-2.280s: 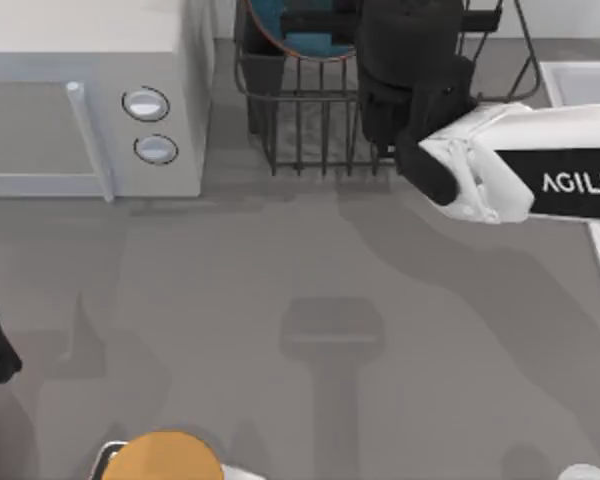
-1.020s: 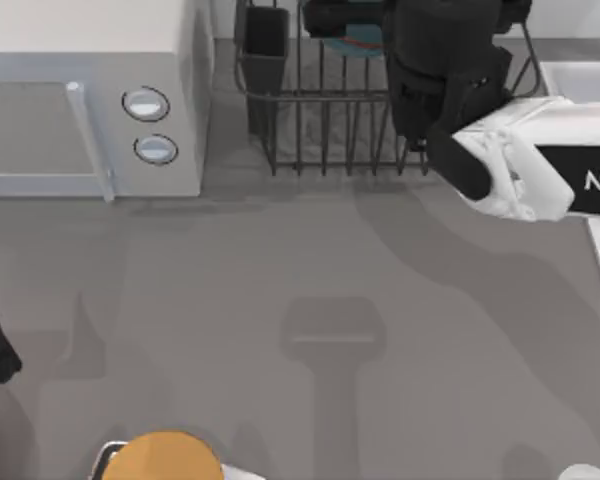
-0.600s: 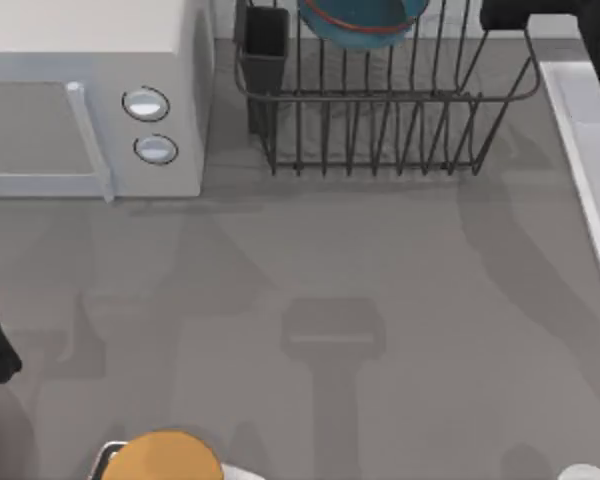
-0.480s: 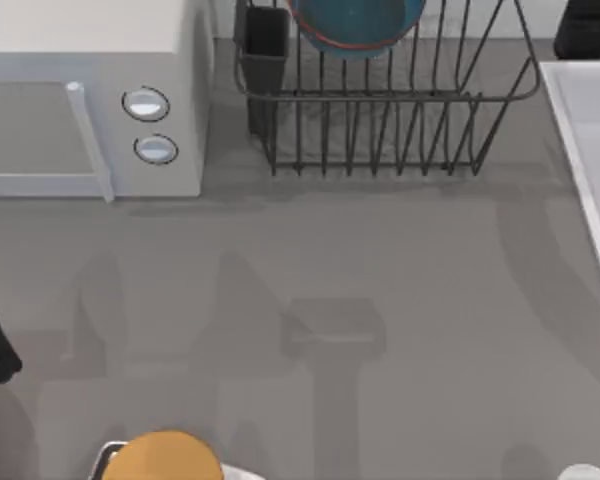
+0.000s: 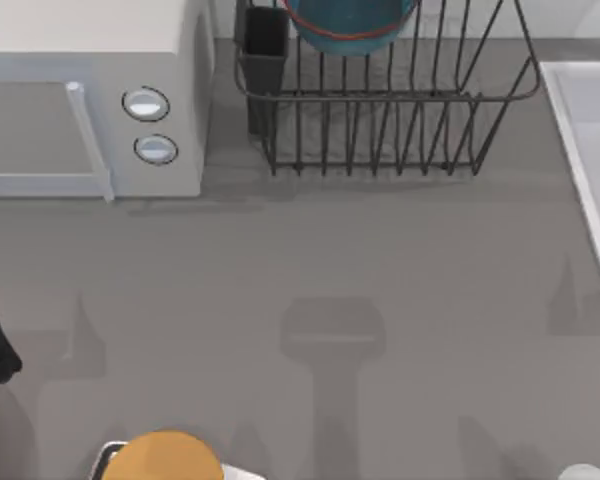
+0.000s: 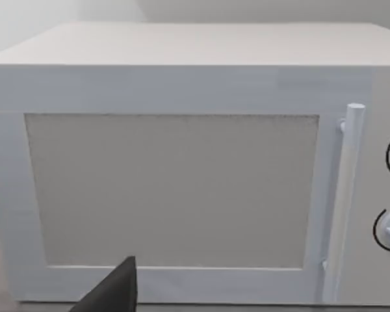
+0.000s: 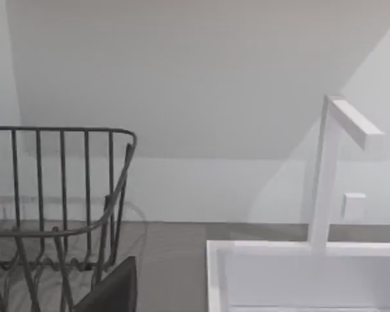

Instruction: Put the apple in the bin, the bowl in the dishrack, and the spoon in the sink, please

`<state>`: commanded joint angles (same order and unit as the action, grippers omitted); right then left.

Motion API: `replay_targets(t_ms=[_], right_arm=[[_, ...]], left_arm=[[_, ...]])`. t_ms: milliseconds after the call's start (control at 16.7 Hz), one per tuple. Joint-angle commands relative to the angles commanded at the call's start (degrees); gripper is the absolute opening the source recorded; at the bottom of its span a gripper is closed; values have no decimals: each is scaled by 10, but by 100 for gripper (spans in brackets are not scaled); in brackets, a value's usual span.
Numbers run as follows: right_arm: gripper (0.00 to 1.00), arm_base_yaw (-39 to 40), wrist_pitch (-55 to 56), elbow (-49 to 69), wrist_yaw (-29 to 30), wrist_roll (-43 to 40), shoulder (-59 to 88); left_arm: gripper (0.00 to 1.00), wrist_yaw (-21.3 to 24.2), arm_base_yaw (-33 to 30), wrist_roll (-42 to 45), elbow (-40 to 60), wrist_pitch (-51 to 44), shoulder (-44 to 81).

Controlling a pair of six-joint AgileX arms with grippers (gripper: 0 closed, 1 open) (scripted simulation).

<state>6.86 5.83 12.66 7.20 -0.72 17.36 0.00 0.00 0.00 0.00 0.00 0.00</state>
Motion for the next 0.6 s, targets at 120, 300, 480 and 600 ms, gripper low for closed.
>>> replay_targets(t_ms=[120,300,480,600], right_arm=[[100,-29,-27,-57,-31,2,-79],[100,-60,-52,-112,-63,6,-154],[100,-69,-58,-127,-72,7,-174],[100,-69,-58,-127,-72,7,-174]], left_arm=[[100,0,0,0,0,0,0],[100,0,0,0,0,0,0],[100,0,0,0,0,0,0],[100,0,0,0,0,0,0]])
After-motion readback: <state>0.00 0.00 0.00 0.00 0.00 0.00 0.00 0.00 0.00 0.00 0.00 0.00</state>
